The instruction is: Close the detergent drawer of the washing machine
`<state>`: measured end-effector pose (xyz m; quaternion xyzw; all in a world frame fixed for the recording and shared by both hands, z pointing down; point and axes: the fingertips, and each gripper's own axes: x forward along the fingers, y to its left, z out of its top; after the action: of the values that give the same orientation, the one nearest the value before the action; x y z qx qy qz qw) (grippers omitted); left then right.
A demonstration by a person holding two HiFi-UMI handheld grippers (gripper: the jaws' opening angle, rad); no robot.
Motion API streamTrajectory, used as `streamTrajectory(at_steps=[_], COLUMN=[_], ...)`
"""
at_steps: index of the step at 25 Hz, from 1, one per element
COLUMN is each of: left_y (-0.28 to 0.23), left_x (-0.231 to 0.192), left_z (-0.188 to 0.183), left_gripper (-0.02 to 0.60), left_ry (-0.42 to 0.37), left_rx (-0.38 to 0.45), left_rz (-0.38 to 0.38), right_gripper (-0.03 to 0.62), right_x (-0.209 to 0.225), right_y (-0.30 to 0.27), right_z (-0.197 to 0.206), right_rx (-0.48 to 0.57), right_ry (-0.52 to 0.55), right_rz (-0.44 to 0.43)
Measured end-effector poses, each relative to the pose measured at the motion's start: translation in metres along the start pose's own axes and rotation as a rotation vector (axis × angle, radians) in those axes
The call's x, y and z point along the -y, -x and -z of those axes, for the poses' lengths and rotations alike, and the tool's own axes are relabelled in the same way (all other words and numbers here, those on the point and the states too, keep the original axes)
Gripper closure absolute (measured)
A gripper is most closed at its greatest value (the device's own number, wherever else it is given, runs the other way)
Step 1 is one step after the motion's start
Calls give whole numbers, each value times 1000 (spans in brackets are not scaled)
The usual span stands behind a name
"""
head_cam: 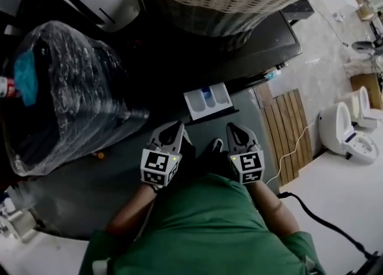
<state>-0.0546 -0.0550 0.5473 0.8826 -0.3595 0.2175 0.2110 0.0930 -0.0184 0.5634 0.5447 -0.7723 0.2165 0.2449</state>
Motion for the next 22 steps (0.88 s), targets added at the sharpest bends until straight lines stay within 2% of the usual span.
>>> streamTrajectory(at_steps=[5,9,12,17,22], left_y=[-4,-7,-8,-11,-8], left_x=[-12,-18,-13,-3,-21], left_z=[6,9,4,-6,-4], left_gripper=[561,561,561,561,561], left_ry=[-20,9,48,47,70], left_rx=[-55,-64,-55,-49,-44], left_rz=[8,-41,-69,-81,-129], right_gripper=[572,572,572,572,572], right_x=[-2,1,5,-1,-2], right_y=[-29,-50,-62,-78,-85], right_z=[36,57,65,73,71], right_rx=[-87,-129,-151,-188,-208], right_ry=[-56,-104,-121,-136,-160], right_rz=[2,-24,-40,-105,-122])
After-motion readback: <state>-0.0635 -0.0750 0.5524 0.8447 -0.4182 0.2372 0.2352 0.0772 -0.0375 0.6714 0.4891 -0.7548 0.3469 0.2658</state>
